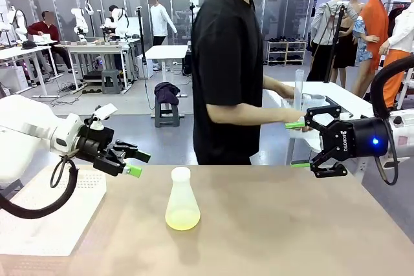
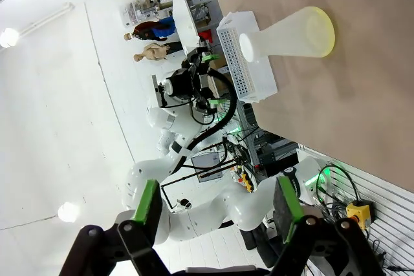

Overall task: Prepare the solutions needed for the experiment.
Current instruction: When the human places the Big flask in the center of the table, pick up the Big flask and place it in the left Organizing basket.

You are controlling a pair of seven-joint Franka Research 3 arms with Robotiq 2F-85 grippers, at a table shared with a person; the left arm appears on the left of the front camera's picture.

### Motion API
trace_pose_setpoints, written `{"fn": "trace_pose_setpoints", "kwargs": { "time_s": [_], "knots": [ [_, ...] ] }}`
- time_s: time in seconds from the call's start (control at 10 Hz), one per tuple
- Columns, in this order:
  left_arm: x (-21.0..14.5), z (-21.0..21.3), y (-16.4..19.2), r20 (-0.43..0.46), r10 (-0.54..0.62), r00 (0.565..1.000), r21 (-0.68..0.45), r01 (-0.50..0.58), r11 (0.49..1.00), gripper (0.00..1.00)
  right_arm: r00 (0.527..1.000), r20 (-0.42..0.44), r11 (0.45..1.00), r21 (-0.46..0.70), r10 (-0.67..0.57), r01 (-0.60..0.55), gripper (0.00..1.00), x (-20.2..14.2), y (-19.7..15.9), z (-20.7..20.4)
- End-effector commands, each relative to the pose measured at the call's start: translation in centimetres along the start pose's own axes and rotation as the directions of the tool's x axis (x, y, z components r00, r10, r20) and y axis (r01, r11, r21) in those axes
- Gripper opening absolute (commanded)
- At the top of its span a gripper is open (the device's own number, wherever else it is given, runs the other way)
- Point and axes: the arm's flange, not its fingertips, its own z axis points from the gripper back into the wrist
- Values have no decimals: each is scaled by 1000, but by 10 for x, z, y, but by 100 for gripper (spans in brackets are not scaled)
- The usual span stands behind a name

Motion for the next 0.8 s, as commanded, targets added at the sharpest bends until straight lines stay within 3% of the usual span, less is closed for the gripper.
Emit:
{"fn": "trace_pose_setpoints", "kwargs": {
  "time_s": [0.0, 0.2, 0.3, 0.4, 0.5, 0.7],
  "knots": [
    [-12, 2, 30, 51, -183, 982, -101, 188, 977, 100, 1000, 4, 1000, 11, -5, 5, 87, -1, 2, -1],
    [-23, 2, 40, 114, -256, 960, -68, 264, 962, 100, 1000, 4, 1000, 11, -5, 5, 87, -1, 2, -1],
    [-27, 0, 42, 120, -232, 965, -63, 240, 969, 100, 1000, 4, 1000, 11, -5, 5, 87, -1, 2, -1],
    [-27, 2, 35, 48, -138, 989, 0, 138, 990, 100, 1000, 4, 1000, 11, -5, 5, 87, -1, 2, -1],
    [-25, 1, 37, 69, -236, 969, -66, 240, 969, 100, 1000, 4, 1000, 11, -5, 5, 87, -1, 2, -1],
    [-32, 3, 39, 68, -213, 975, -51, 216, 975, 100, 1000, 4, 1000, 11, -5, 5, 87, -1, 2, -1]
  ]
}}
